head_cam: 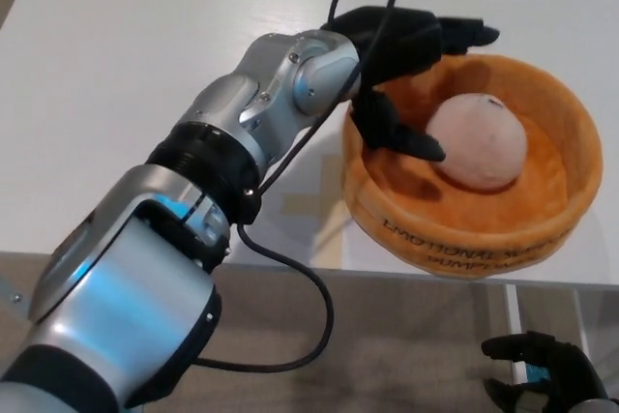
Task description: Use the left hand to pick up the pink round toy on the left and place it inside the orange plate on the desk.
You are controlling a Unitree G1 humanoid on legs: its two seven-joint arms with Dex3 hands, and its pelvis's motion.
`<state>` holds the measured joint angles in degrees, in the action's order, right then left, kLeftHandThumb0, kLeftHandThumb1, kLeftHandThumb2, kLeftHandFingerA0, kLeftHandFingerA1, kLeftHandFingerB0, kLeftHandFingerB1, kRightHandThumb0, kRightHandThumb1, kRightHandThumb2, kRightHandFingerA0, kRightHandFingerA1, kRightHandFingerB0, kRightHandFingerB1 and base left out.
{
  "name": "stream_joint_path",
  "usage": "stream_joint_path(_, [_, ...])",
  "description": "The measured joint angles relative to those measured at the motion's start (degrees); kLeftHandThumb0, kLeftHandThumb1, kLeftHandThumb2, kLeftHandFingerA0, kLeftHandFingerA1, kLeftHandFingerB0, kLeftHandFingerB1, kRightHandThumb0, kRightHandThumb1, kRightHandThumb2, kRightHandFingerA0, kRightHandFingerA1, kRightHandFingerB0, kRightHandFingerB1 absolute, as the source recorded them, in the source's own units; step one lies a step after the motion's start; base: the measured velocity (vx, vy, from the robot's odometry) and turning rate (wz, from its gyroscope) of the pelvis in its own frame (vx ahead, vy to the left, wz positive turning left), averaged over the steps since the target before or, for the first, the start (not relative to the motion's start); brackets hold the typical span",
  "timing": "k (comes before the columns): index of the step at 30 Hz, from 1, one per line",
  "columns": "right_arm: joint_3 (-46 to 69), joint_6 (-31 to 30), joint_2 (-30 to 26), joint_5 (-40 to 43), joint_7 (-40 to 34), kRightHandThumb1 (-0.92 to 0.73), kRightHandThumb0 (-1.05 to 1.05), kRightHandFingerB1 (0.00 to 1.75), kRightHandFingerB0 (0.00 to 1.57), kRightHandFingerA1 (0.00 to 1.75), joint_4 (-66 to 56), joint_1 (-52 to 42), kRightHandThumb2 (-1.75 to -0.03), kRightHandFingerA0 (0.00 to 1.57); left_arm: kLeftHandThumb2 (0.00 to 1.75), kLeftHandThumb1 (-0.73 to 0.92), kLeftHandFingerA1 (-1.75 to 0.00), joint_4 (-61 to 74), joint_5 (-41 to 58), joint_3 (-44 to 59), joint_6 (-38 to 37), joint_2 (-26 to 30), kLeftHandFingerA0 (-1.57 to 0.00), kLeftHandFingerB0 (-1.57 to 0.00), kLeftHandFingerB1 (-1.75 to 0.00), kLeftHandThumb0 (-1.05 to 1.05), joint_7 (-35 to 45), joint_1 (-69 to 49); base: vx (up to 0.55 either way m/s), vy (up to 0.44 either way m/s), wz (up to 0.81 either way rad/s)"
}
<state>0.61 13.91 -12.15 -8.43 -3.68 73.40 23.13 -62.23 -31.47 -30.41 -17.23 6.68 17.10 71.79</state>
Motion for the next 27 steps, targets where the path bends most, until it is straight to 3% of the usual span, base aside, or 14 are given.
stream_joint_path(7, [-0.1,-0.2,0.1,0.0,0.0,-0.58,-0.14,0.75,0.57,0.83,0.0,0.0,-0.57,0.55,0.96,0.52,0.00,0.9,0.0,-0.7,2.6,0.0,0.00,0.00,-0.03,-0.94,5.4,0.7,0.00,0.000,0.00])
stream_joint_path(16, [-0.1,-0.3,0.1,0.0,0.1,-0.58,-0.17,0.74,0.57,0.82,0.1,0.1,-0.57,0.56,0.90,0.46,-0.01,15.9,2.4,4.4,2.5,6.9,0.00,0.00,-0.07,-0.85,9.5,-2.6,0.00,0.000,0.00])
stream_joint_path(17, [-0.1,-0.3,0.1,0.0,0.1,-0.58,-0.16,0.75,0.57,0.83,0.1,0.1,-0.56,0.56,0.64,0.53,-0.19,19.8,3.5,6.0,2.6,8.4,0.00,0.00,-0.22,-0.91,10.4,-3.9,0.00,0.000,0.00])
stream_joint_path(18, [-0.1,-0.3,0.1,0.0,0.1,-0.58,-0.16,0.75,0.57,0.83,0.1,0.1,-0.56,0.56,0.64,0.53,-0.19,20.3,3.6,6.2,2.6,8.5,0.00,0.00,-0.22,-0.91,10.5,-4.1,0.00,0.000,0.00])
stream_joint_path(19, [-0.1,-0.3,0.1,0.0,0.1,-0.57,-0.15,0.75,0.58,0.83,0.1,0.1,-0.57,0.58,0.85,0.41,-0.16,24.0,4.5,7.7,2.7,10.0,0.00,0.00,-0.20,-0.71,11.3,-5.4,0.00,0.000,0.00])
stream_joint_path(20, [-0.1,-0.3,0.1,0.0,0.1,-0.57,-0.15,0.76,0.59,0.84,0.1,0.2,-0.57,0.59,0.66,0.41,-0.19,25.0,4.7,8.1,2.8,10.4,-0.03,-0.05,-0.21,-0.75,11.5,-5.9,0.00,0.000,0.00])
stream_joint_path(21, [-0.1,-0.3,0.1,0.0,0.1,-0.57,-0.15,0.76,0.59,0.84,0.1,0.2,-0.57,0.59,0.66,0.41,-0.19,28.4,5.7,9.7,2.8,11.7,-0.03,-0.05,-0.21,-0.75,12.0,-7.4,0.00,0.000,0.00])
stream_joint_path(22, [-0.1,-0.3,0.1,0.0,0.1,-0.58,-0.14,0.75,0.56,0.84,0.1,0.2,-0.57,0.57,0.65,0.36,-0.30,30.7,6.3,10.8,2.8,12.6,-0.06,-0.10,-0.26,-0.51,12.4,-8.6,0.00,0.000,0.00])
stream_joint_path(23, [-0.1,-0.3,0.1,0.0,0.1,-0.58,-0.14,0.75,0.56,0.84,0.1,0.3,-0.57,0.57,0.65,0.36,-0.30,32.1,6.7,11.5,2.8,13.1,-0.06,-0.10,-0.26,-0.51,12.5,-9.3,0.00,0.000,0.00])
stream_joint_path(24, [-0.1,-0.3,0.1,0.0,0.1,-0.58,-0.15,0.74,0.56,0.84,0.1,0.3,-0.57,0.57,0.81,0.24,-0.49,33.9,7.6,12.6,2.7,13.6,-0.02,-0.02,-0.47,-0.25,12.8,-10.6,0.00,0.000,0.00])
stream_joint_path(27, [0.0,-0.3,0.0,0.0,0.1,-0.58,-0.16,0.74,0.57,0.83,0.1,0.4,-0.56,0.58,0.86,0.31,-0.51,38.7,10.2,15.7,2.4,14.8,-0.10,-0.10,-0.50,-0.20,13.4,-15.0,0.00,0.000,0.00])
